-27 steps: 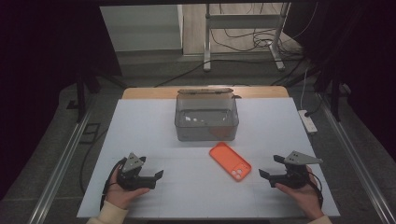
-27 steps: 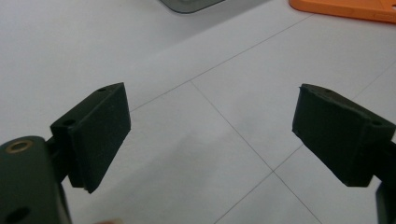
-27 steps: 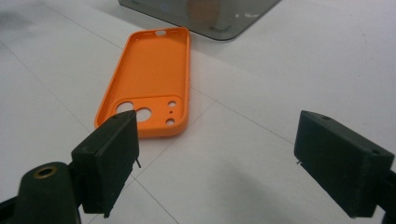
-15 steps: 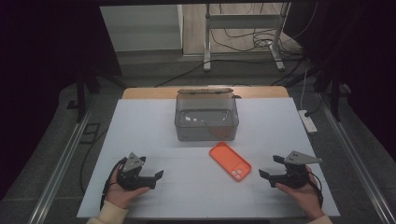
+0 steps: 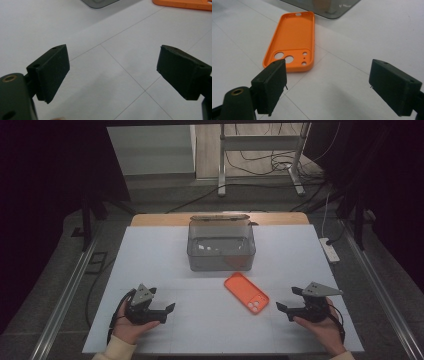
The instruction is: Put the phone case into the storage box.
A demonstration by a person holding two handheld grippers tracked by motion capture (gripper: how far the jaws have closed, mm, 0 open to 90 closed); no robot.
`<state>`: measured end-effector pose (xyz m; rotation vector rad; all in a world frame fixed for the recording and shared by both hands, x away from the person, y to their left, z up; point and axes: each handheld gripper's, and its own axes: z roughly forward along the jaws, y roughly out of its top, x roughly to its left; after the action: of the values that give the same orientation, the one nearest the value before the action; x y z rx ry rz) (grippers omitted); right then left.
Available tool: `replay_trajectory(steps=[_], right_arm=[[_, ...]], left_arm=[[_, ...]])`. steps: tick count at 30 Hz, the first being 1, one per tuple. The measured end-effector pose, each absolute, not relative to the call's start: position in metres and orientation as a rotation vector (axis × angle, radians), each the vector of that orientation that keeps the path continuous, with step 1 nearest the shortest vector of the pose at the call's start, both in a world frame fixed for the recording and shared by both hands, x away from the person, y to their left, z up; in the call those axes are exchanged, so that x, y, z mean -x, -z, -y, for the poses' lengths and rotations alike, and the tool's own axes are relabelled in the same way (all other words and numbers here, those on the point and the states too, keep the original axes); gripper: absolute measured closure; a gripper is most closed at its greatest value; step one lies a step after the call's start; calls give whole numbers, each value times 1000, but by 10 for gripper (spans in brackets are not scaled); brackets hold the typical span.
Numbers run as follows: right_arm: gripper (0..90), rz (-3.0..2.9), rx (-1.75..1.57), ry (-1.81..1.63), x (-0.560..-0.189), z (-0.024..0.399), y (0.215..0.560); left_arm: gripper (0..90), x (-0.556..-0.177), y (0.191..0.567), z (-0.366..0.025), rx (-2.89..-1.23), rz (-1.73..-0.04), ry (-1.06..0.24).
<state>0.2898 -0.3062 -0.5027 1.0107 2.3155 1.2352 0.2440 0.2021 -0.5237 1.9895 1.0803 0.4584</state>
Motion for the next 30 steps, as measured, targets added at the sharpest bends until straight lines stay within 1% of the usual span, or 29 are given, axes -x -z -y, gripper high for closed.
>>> replay_trajectory(steps=[12,30], right_arm=[[150,-2298,-1026,-1230,-292,305,500],[151,-2284,-1016,-1244,-292,300,482]], left_arm=[[111,-244,524,-201,-1997,-1080,-457],[112,-245,524,-198,-2005,-1075,-453]])
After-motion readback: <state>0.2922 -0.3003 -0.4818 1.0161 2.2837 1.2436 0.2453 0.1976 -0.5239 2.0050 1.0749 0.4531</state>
